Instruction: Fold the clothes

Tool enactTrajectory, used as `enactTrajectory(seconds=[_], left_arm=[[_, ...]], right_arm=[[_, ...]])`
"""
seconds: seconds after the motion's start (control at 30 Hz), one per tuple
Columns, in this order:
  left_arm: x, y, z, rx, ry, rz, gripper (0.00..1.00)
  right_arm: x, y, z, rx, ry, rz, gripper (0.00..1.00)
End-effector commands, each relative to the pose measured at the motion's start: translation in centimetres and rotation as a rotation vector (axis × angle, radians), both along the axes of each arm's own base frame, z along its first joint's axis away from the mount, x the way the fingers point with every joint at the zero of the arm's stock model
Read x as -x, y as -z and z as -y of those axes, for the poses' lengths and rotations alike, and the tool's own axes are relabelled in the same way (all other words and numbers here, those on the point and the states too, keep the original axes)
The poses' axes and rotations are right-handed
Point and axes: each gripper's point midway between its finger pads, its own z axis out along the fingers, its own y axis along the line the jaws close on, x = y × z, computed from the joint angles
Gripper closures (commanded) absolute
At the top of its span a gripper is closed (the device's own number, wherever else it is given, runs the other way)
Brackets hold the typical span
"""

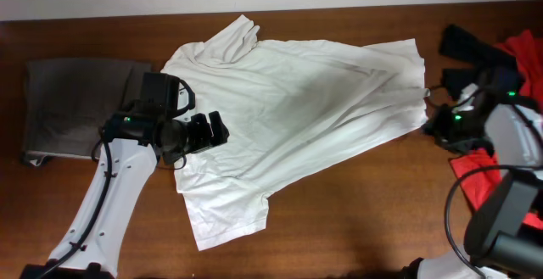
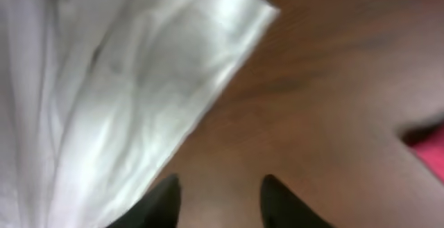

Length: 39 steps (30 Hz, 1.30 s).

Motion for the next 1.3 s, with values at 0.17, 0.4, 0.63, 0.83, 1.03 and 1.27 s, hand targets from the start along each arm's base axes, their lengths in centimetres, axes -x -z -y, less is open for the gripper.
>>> enactTrajectory(seconds=[0.17, 0.4, 0.63, 0.83, 1.03, 1.27], left_arm=[[-0.1, 0.0, -0.1, -0.007, 0.003, 0.004, 0.01], [-0.1, 0.0, -0.1, -0.007, 0.003, 0.004, 0.0], [-0.1, 0.0, -0.1, -0.007, 0.003, 0.004, 0.01], [-0.1, 0.0, -0.1, -0.007, 0.003, 0.004, 0.01], [-0.1, 0.0, -0.1, -0.007, 0.003, 0.004, 0.0], [-0.1, 0.0, -0.1, -0.007, 0.003, 0.004, 0.01]], right_arm=[[-3.2, 3.2, -2.6, 0.027, -0.096, 0.049, 0.67], [-5.8, 3.3, -1.8, 0.063, -0.097, 0.143, 0.96], [-5.9, 3.5, -0.1, 0.161, -0.069, 0.132, 0.96], [-5.4, 4.5, 1.7, 0.254, -0.042, 0.081, 0.96], [-5.9, 5.9, 1.7, 0.248, -0.043, 0.08, 0.96], [-6.3, 7.5, 1.9, 0.247, -0.043, 0.074, 0.96]])
